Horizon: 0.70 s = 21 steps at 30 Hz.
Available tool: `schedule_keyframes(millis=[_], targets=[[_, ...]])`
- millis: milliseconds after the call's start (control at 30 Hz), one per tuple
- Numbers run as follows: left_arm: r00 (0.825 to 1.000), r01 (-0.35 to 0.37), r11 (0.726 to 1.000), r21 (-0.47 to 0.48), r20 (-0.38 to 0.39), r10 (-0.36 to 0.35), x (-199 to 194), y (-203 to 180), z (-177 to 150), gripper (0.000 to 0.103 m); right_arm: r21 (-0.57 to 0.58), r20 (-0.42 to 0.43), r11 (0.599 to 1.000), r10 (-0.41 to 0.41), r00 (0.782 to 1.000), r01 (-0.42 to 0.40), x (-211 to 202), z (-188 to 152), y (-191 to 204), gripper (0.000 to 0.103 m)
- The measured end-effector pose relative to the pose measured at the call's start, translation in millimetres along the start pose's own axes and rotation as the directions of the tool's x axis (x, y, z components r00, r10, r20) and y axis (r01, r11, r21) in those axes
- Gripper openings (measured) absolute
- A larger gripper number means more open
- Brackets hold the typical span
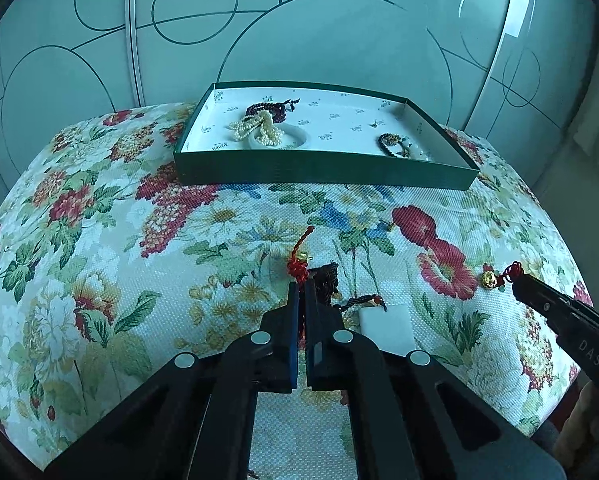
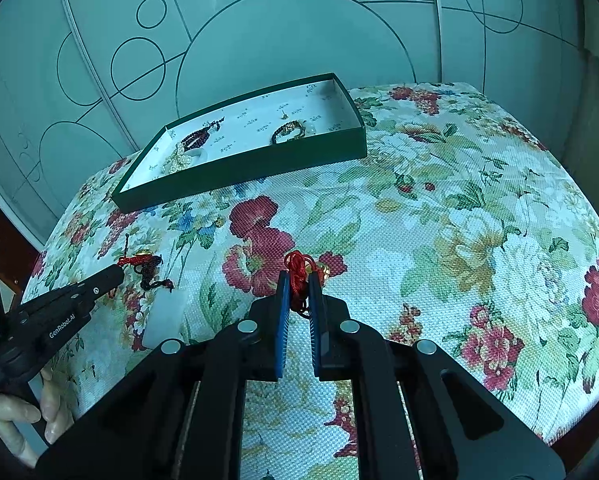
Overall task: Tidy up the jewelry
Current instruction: 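Carry both tassel charms into the box and open both grippers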
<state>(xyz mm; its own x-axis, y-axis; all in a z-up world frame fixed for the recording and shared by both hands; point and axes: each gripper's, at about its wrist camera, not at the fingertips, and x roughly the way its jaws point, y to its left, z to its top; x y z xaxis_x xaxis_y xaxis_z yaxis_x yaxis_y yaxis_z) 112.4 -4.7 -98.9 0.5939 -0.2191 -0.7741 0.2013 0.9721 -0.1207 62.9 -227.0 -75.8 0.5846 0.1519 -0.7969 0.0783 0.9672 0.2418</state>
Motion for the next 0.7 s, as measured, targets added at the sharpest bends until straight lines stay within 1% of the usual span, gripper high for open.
schedule_keyframes(millis=[400,467,700], targets=[[0.997,0.023,1.0,-0.008,0.079,-0.022,-34,1,20,0.002,-0.049,0.062,0.999,0.013,0.998,-0.01,-33,13,19,0.009],[0.995,0.035,0.999,-0.011,0.095,-0.034,-40,2,24,0.002,-0.06,0.075,0.998,0.015,0.997,-0.011,-39,17,23,0.009],[0.989,0.045,0.999,-0.004,0.138,-0.044,-51,5,43,0.002,-0.089,0.121,0.996,0.026,0.992,-0.015,-50,37,37,0.009]])
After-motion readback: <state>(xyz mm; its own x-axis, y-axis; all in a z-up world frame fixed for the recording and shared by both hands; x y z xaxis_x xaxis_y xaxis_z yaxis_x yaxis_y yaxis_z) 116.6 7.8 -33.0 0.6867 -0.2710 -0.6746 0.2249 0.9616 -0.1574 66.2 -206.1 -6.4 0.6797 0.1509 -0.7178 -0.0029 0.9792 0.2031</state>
